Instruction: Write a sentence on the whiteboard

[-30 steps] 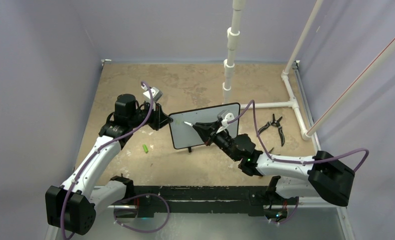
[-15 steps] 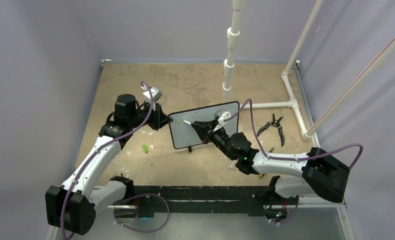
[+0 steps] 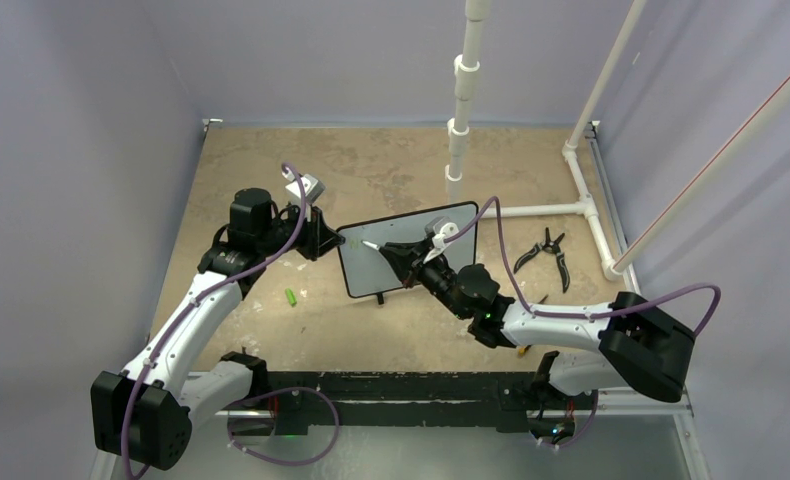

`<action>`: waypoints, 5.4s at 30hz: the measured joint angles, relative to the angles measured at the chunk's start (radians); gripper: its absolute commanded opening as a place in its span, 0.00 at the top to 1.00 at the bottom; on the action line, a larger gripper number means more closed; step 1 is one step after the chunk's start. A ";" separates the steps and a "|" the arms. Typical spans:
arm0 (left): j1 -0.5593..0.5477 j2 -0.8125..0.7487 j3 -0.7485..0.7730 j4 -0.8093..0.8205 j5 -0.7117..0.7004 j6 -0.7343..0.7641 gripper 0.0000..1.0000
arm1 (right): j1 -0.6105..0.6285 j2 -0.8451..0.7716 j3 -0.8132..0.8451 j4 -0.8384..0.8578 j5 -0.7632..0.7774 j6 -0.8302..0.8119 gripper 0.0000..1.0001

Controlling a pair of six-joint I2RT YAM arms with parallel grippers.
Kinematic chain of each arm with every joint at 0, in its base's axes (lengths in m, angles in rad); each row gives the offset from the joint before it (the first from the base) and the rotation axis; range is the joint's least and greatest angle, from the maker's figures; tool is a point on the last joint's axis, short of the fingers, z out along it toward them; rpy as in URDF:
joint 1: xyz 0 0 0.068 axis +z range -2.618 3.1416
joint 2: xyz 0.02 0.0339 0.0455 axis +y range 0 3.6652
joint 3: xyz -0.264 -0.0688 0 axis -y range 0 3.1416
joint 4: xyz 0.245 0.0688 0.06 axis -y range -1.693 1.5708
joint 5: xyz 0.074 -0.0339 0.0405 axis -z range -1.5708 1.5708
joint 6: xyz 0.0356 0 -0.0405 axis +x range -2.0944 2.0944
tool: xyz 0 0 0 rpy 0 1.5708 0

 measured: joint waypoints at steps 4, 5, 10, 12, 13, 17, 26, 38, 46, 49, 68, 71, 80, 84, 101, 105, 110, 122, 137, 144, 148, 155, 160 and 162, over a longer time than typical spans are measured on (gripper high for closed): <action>0.000 0.000 0.000 0.000 0.000 0.000 1.00 | 0.000 0.000 0.000 -0.004 0.000 0.010 1.00; 0.000 0.000 0.000 0.000 0.000 0.000 1.00 | 0.000 0.000 0.000 -0.005 0.000 0.013 1.00; 0.000 0.000 0.000 0.000 0.000 0.000 1.00 | 0.000 -0.001 -0.005 -0.019 0.000 0.024 1.00; 0.000 0.000 0.000 0.000 0.000 0.000 1.00 | 0.001 -0.001 -0.008 -0.024 0.000 0.027 1.00; 0.000 0.000 0.000 0.000 0.000 0.000 1.00 | 0.002 -0.002 -0.010 -0.027 0.000 0.029 1.00; 0.000 -0.001 0.000 0.000 0.000 0.000 1.00 | 0.003 -0.006 -0.014 -0.038 0.004 0.034 1.00; 0.000 -0.003 -0.001 0.000 0.000 0.000 1.00 | 0.006 -0.028 -0.016 -0.049 0.031 0.032 1.00; 0.000 -0.003 -0.002 0.000 0.000 0.000 1.00 | 0.008 -0.029 -0.016 -0.047 0.037 0.021 1.00; 0.000 -0.003 -0.002 0.000 0.000 0.000 1.00 | 0.008 -0.042 -0.016 -0.036 0.047 0.011 1.00; 0.000 -0.003 -0.002 0.000 0.000 0.000 1.00 | 0.008 -0.042 -0.016 -0.036 0.046 0.008 1.00; 0.000 -0.005 -0.003 -0.001 0.000 0.000 1.00 | 0.008 -0.039 -0.016 -0.044 0.045 0.021 1.00; 0.000 -0.005 -0.003 -0.001 0.000 0.000 1.00 | 0.008 -0.039 -0.016 -0.049 0.046 0.025 1.00; 0.000 -0.005 -0.003 0.000 -0.001 0.000 1.00 | 0.009 -0.039 -0.016 -0.071 0.047 0.031 1.00; 0.000 -0.005 -0.003 -0.001 -0.001 0.000 1.00 | 0.012 -0.039 -0.016 -0.078 0.051 0.034 1.00; 0.000 -0.006 -0.003 -0.001 0.001 0.000 1.00 | 0.014 -0.121 -0.074 -0.080 0.090 0.035 1.00; 0.000 -0.006 -0.003 -0.001 0.001 0.000 1.00 | 0.013 -0.154 -0.081 -0.060 0.087 0.025 1.00; 0.000 -0.006 -0.003 -0.001 0.001 0.000 1.00 | 0.013 -0.145 -0.080 -0.039 0.087 0.013 1.00; 0.000 -0.007 -0.003 -0.002 0.002 0.000 1.00 | 0.013 -0.092 -0.035 -0.011 0.082 -0.010 1.00; 0.000 -0.007 -0.003 -0.003 0.000 0.000 1.00 | 0.014 -0.053 -0.013 -0.025 0.092 0.003 1.00; 0.000 -0.007 -0.003 -0.003 -0.003 0.000 1.00 | 0.014 -0.054 -0.014 -0.044 0.099 0.035 1.00; 0.000 -0.007 -0.003 -0.003 -0.003 0.000 1.00 | 0.014 -0.061 -0.019 -0.058 0.103 0.048 1.00; 0.000 -0.008 -0.003 -0.004 -0.005 0.000 1.00 | 0.015 -0.065 -0.032 -0.084 0.108 0.070 1.00; 0.000 -0.008 -0.003 -0.004 -0.006 0.000 1.00 | 0.015 -0.066 -0.038 -0.086 0.109 0.078 1.00; 0.000 -0.008 -0.003 -0.004 -0.006 0.000 1.00 | 0.015 -0.066 -0.038 -0.086 0.109 0.078 1.00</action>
